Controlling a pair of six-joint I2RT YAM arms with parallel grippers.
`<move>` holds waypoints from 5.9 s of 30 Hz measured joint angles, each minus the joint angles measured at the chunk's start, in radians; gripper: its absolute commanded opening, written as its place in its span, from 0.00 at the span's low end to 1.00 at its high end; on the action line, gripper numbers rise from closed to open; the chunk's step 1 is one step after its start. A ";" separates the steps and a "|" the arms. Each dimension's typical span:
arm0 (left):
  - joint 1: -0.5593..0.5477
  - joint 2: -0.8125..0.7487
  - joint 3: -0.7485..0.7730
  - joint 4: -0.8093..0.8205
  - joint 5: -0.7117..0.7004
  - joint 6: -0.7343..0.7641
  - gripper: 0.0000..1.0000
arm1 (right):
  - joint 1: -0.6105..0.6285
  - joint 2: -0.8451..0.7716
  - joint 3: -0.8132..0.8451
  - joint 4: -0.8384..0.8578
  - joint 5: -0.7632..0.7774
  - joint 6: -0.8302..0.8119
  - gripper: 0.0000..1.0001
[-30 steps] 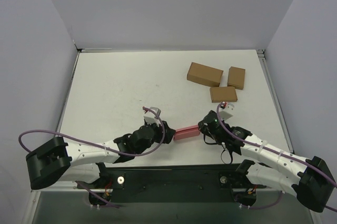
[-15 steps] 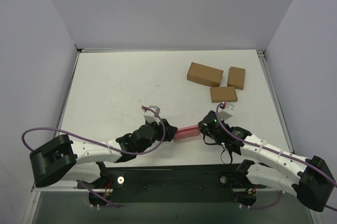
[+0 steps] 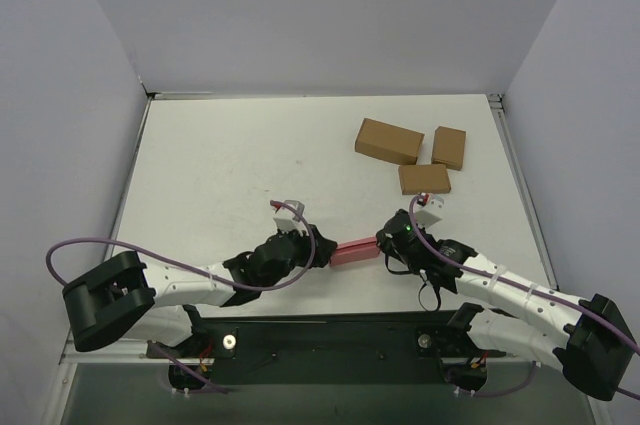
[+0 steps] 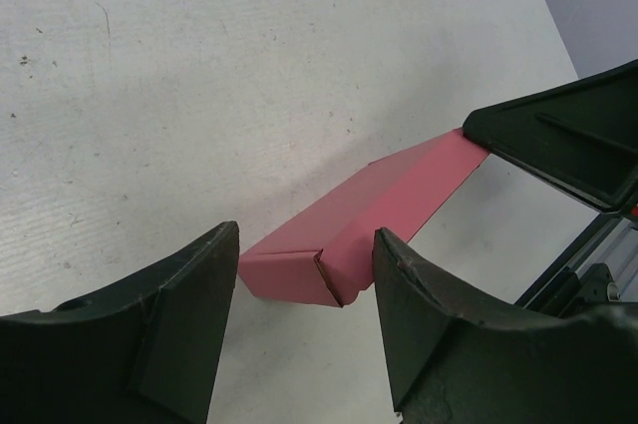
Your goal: Fold the paper box
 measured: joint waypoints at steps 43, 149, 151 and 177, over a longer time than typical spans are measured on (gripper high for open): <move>-0.021 0.204 -0.123 0.512 0.067 0.121 0.38 | 0.027 -0.096 -0.123 0.114 0.055 -0.011 0.00; 0.014 -0.026 0.153 -0.273 0.101 0.120 0.71 | -0.111 -0.266 -0.096 -0.191 -0.185 -0.072 0.16; 0.014 -0.056 0.137 -0.280 0.101 0.117 0.72 | -0.074 -0.289 -0.106 -0.248 -0.190 -0.056 0.17; 0.048 0.206 0.056 -0.057 0.274 -0.062 0.63 | -0.142 0.033 -0.083 -0.129 -0.465 -0.402 0.68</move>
